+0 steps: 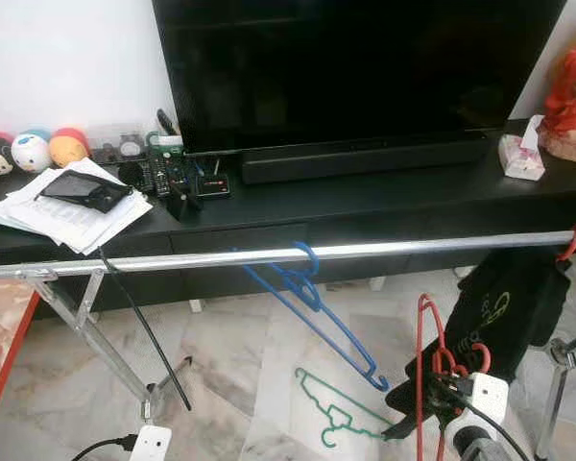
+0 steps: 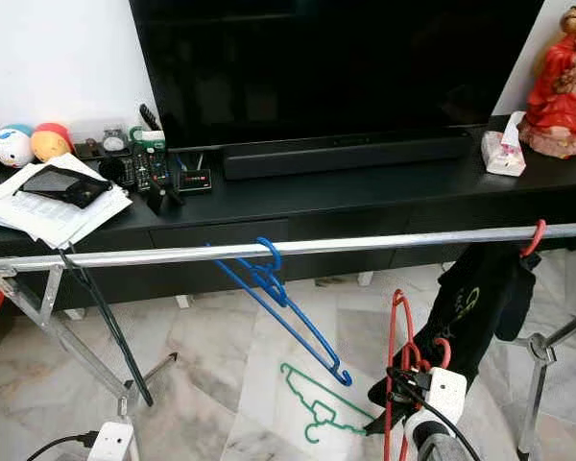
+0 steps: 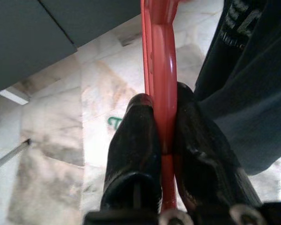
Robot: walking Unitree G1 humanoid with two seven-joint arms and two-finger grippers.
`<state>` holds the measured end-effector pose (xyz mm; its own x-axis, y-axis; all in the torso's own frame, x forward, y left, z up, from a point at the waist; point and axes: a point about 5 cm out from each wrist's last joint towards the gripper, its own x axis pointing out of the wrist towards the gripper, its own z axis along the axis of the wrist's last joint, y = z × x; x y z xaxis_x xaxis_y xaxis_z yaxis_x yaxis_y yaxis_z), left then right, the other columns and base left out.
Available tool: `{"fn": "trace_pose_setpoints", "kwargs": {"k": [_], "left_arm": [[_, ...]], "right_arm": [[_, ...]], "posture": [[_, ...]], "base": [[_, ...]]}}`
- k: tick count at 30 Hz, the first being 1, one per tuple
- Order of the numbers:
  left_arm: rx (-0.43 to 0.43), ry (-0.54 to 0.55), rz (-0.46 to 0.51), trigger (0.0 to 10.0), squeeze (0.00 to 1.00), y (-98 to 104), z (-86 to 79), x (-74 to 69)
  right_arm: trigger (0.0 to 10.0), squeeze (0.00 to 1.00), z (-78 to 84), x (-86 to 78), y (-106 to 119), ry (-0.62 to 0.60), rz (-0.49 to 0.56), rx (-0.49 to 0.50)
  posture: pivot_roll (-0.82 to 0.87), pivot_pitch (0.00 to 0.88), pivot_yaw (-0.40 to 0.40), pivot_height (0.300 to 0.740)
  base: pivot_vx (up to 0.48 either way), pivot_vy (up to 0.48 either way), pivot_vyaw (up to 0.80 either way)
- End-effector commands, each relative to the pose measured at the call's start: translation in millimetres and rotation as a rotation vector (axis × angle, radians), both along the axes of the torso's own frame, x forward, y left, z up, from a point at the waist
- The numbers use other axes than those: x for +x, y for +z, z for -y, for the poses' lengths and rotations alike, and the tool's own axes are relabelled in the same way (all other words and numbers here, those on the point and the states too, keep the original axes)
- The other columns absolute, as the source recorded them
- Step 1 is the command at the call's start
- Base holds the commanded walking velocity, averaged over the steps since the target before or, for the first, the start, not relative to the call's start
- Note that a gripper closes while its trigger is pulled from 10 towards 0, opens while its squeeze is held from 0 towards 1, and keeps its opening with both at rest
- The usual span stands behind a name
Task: Hang hanger
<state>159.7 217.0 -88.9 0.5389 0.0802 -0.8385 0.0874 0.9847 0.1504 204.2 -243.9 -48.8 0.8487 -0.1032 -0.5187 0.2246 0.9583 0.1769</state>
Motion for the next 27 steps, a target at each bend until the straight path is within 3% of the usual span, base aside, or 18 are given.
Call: {"fn": "trace_pose_setpoints", "kwargs": {"k": [1,8,16,17,19,27], "left_arm": [[0.012,-0.009,-0.027,10.0,0.0,-1.8,-1.9,-4.6],[0.014,-0.011,-0.026,10.0,0.0,-1.7,-2.5,-4.7],[0.017,-0.018,-0.028,10.0,0.0,-1.2,-3.5,-3.8],[0.017,-0.019,-0.027,10.0,0.0,-1.0,-3.7,-3.5],[0.018,-0.021,-0.027,10.0,0.0,-0.9,-3.9,-3.3],[0.019,-0.022,-0.026,10.0,0.0,-0.5,-4.1,-2.5]], "right_arm": [[10.0,0.0,7.2,1.4,5.3,0.012,0.024,-0.093],[10.0,0.0,10.8,3.7,12.7,-0.001,0.089,-0.184],[10.0,0.0,10.0,4.2,13.9,-0.03,0.107,-0.194],[10.0,0.0,21.1,31.2,60.9,-0.01,0.386,-0.299],[10.0,0.0,21.0,37.5,88.6,0.012,0.531,-0.343],[10.0,0.0,17.4,32.9,100.9,0.008,0.579,-0.344]], "posture": [[-0.09,0.011,-0.027,0.74],[-0.09,0.015,-0.022,0.74],[-0.1,0.02,-0.015,0.74],[-0.1,0.02,-0.013,0.74],[-0.1,0.021,-0.012,0.74],[-0.1,0.021,-0.01,0.74]], "base": [[0.0,0.0,0.0],[0.0,0.0,0.0],[0.0,0.0,0.0],[0.0,0.0,0.0],[0.0,0.0,0.0],[0.0,0.0,0.0]]}}
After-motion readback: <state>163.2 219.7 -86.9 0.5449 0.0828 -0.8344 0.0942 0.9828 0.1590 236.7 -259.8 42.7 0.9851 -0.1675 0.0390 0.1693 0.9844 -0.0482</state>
